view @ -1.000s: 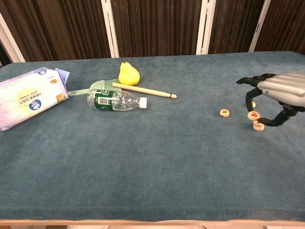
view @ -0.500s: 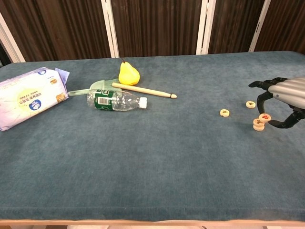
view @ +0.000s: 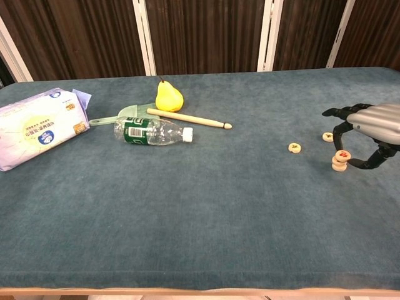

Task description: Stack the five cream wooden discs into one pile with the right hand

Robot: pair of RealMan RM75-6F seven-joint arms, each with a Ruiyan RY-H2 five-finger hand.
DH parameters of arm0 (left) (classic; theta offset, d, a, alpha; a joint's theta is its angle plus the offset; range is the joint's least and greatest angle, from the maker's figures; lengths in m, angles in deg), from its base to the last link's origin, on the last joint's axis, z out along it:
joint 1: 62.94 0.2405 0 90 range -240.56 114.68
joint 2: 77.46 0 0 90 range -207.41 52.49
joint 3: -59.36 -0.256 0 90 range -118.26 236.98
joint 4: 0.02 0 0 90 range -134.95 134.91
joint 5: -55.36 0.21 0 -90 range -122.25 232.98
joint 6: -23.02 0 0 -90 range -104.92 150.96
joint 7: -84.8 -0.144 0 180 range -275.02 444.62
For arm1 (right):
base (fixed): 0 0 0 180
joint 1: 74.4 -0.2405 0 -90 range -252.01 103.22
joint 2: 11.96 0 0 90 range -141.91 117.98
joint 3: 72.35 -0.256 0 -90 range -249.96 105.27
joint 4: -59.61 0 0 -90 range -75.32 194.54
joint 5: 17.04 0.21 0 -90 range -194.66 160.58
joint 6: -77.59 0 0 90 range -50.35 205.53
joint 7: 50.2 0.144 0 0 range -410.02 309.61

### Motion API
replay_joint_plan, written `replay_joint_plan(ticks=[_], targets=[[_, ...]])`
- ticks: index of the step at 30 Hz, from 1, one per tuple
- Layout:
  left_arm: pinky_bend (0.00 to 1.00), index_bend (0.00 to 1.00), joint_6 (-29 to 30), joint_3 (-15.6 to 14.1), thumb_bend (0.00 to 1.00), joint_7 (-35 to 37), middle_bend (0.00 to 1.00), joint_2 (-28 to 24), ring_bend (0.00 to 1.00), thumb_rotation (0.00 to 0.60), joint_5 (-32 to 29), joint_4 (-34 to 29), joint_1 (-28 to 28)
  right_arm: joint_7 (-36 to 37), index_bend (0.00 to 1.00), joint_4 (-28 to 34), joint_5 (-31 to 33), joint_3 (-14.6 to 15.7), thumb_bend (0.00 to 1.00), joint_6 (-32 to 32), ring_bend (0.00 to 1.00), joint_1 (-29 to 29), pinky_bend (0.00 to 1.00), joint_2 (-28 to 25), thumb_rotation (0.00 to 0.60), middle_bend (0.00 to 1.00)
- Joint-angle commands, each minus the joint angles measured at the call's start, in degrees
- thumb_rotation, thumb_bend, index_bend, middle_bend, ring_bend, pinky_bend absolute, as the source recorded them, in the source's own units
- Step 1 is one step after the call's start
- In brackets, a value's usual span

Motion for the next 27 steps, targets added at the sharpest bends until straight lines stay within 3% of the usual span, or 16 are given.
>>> replay_joint_plan(ticks=[1,27], targets=[[0.0,0.0,0.0,0.0,0.48,0.0,0.0,0.0,0.0,0.6,0.0,0.0,0.0,-0.1,0.57,0.0,-0.1,0.0,0.48,0.1,0.0,0.0,0.0,0.0,0.6,0.07],[0.0,0.0,0.3,0.0,0.48,0.2,0.0,-0.1,0.0,0.6,0.2,0.0,0.1,-3.1,0.47,2.5,1.8,-0.6,0.49,-2.2,0.0,0.5,0.0,-1.8,0.6,0.06]])
